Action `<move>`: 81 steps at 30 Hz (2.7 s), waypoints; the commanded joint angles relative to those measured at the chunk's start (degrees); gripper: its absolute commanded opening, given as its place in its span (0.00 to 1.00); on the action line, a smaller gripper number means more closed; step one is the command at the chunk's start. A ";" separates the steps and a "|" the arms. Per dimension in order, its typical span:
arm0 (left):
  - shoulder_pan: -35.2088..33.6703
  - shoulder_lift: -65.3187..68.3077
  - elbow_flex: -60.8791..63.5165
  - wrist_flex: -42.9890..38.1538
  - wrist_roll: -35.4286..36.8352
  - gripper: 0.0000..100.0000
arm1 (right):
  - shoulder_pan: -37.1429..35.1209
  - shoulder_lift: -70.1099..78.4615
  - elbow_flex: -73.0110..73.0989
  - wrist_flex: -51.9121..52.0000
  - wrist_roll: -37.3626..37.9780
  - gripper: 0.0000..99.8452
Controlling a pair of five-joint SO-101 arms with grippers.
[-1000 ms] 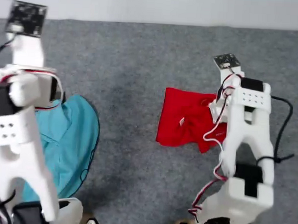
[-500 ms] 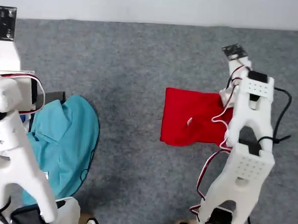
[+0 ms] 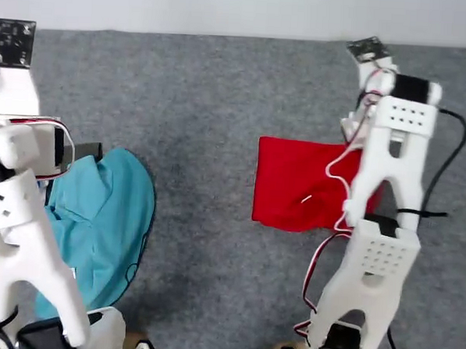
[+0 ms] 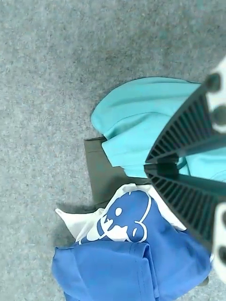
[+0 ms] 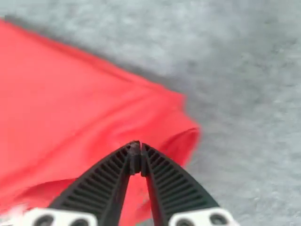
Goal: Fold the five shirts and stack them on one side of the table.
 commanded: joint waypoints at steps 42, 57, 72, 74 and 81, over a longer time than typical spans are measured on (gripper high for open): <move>0.00 -2.11 -0.75 0.97 -0.18 0.00 | 4.79 -25.80 32.26 -18.59 -6.95 0.01; 0.00 -2.11 -0.66 0.97 -0.09 0.00 | 5.76 -15.34 17.05 -7.08 -13.98 0.15; -0.09 -2.11 -0.48 0.97 -0.09 0.00 | 6.90 -5.05 15.91 -12.97 -14.24 0.18; -0.18 -2.11 -0.40 1.05 -0.09 0.00 | 7.08 -4.53 15.91 -14.11 -14.24 0.18; -0.18 -2.11 -0.40 1.05 -0.09 0.00 | 6.81 -4.26 16.00 -17.98 -14.24 0.18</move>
